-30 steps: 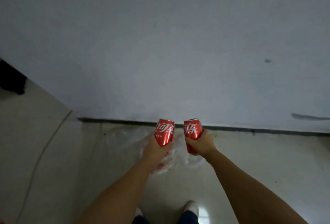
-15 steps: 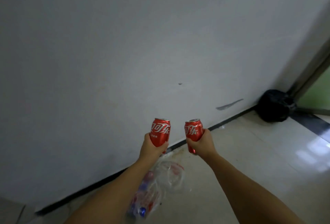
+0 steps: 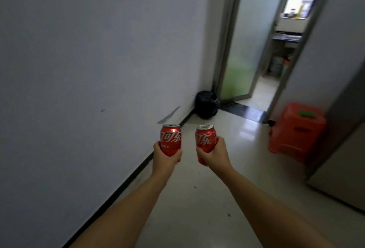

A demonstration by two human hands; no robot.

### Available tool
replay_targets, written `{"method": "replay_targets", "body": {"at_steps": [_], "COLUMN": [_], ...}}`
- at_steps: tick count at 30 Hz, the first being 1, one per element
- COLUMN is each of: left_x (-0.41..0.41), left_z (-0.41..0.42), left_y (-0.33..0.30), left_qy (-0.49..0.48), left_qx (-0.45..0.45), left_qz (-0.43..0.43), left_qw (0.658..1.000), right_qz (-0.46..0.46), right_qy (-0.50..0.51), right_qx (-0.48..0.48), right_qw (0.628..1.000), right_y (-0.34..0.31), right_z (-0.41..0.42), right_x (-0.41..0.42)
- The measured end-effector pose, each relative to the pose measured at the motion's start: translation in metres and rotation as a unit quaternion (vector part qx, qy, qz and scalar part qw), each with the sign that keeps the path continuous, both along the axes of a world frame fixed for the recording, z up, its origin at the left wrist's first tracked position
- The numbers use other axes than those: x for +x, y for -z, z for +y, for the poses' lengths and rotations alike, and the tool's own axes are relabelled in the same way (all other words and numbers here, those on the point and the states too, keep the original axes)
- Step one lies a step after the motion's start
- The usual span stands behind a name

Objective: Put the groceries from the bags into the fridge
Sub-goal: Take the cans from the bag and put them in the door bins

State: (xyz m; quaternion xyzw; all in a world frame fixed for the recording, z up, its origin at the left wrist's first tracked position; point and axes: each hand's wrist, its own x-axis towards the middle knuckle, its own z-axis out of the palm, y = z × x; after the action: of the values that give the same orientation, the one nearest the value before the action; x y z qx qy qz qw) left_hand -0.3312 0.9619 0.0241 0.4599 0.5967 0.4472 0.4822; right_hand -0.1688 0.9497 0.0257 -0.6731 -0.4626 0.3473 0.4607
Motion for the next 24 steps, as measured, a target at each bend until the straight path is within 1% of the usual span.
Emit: {"method": "replay_targets", "body": {"at_steps": [3, 7, 11, 13, 19, 24], "left_x": [0.090, 0.210, 0.326, 0.382, 0.523, 0.614], "left_z": [-0.029, -0.087, -0.140, -0.162, -0.212, -0.231], "left_y": [-0.006, -0.005, -0.006, -0.010, -0.033, -0.047], "left_qy": [0.041, 0.106, 0.177, 0.213, 0.350, 0.398], "left_qx": [0.006, 0.001, -0.029, -0.030, 0.020, 0.026], "left_qz": [-0.019, -0.030, -0.048, -0.058, -0.063, -0.069], "left_qw": [0.999, 0.994, 0.983, 0.975, 0.934, 0.914], "right_qz": [-0.004, -0.020, -0.055, -0.063, -0.067, -0.040], "right_qy": [0.068, 0.150, 0.235, 0.271, 0.375, 0.435], "right_qx": [0.007, -0.003, -0.008, -0.004, 0.027, 0.028], "right_qw": [0.998, 0.988, 0.971, 0.960, 0.924, 0.899], "right_y": [0.001, 0.011, -0.003, -0.016, -0.039, -0.044], "right_z": [-0.045, -0.125, -0.205, -0.238, -0.314, -0.334], "right_x": [0.080, 0.199, 0.307, 0.355, 0.469, 0.542]}}
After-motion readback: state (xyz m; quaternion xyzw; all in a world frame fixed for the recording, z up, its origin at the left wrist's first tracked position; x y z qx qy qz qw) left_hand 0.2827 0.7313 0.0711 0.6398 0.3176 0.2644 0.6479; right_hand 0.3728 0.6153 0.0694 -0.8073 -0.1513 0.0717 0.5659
